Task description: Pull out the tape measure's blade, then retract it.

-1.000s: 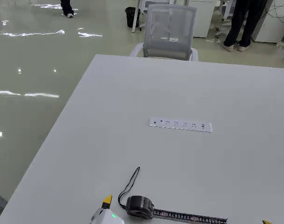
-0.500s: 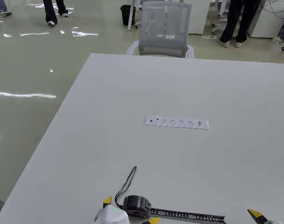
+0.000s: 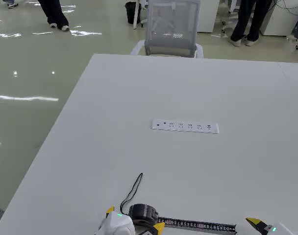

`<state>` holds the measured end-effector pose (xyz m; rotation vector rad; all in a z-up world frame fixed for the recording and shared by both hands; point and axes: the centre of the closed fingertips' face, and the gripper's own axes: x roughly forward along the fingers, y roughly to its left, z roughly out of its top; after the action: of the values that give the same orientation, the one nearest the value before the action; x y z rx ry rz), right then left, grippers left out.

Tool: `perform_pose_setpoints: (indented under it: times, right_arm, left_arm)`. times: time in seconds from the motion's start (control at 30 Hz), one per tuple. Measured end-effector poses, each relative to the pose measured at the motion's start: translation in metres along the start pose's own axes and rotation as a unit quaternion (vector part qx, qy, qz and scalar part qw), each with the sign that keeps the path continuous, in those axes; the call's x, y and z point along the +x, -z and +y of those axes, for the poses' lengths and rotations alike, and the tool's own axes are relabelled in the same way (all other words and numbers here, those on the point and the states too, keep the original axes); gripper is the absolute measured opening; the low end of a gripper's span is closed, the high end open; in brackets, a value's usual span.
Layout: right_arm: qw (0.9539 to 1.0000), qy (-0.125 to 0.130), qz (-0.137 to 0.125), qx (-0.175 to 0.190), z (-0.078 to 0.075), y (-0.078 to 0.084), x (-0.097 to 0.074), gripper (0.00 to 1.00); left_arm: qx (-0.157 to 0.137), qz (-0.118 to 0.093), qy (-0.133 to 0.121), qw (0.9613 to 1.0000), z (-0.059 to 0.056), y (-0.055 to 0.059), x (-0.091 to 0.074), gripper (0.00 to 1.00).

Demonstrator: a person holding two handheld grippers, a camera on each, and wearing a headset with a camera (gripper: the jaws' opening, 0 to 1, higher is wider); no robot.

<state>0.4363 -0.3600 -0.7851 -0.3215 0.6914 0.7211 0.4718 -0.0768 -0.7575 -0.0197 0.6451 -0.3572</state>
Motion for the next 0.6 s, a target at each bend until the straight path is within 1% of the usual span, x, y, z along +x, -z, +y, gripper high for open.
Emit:
perform_pose_setpoints:
  times: [0.07, 0.2, 0.27, 0.3, 0.33, 0.47, 0.5, 0.57, 0.6]
  right_arm:
    - [0.9996, -0.009, 0.018, -0.022, 0.001, 0.005, 0.002, 0.51]
    - [0.9987, -0.018, 0.027, -0.039, 0.002, 0.005, 0.005, 0.46]
    - [0.9983, -0.023, 0.031, -0.043, 0.002, 0.003, 0.006, 0.43]
    - [0.9963, -0.025, 0.041, -0.071, 0.002, 0.003, 0.007, 0.42]
    - [0.9955, -0.028, 0.043, -0.079, 0.002, 0.003, 0.008, 0.42]
    - [0.9927, -0.041, 0.053, -0.1, 0.002, -0.002, 0.012, 0.37]
    - [0.9926, -0.043, 0.055, -0.1, 0.002, -0.002, 0.013, 0.36]
    - [0.9917, -0.055, 0.066, -0.096, 0.003, 0.001, 0.015, 0.37]
    - [0.9906, -0.058, 0.069, -0.103, 0.003, 0.002, 0.016, 0.36]
  left_arm:
    - [0.006, 0.001, 0.003, 1.0, -0.003, 0.001, 0.002, 0.99]
    - [0.01, 0.004, 0.009, 0.9999, -0.008, 0.002, 0.004, 0.97]
    - [0.01, 0.005, 0.008, 0.9999, -0.008, 0.002, 0.005, 0.96]
    - [0.008, 0.006, 0.01, 0.9999, -0.009, 0.002, 0.005, 0.96]
    - [0.007, 0.007, 0.01, 0.9999, -0.009, 0.003, 0.005, 0.95]
    - [0.008, 0.011, 0.011, 0.9998, -0.01, 0.005, 0.006, 0.94]
    - [0.008, 0.011, 0.012, 0.9998, -0.01, 0.006, 0.006, 0.93]
    - [0.005, 0.014, 0.011, 0.9998, -0.009, 0.007, 0.006, 0.93]
    - [0.005, 0.014, 0.011, 0.9998, -0.009, 0.008, 0.006, 0.92]
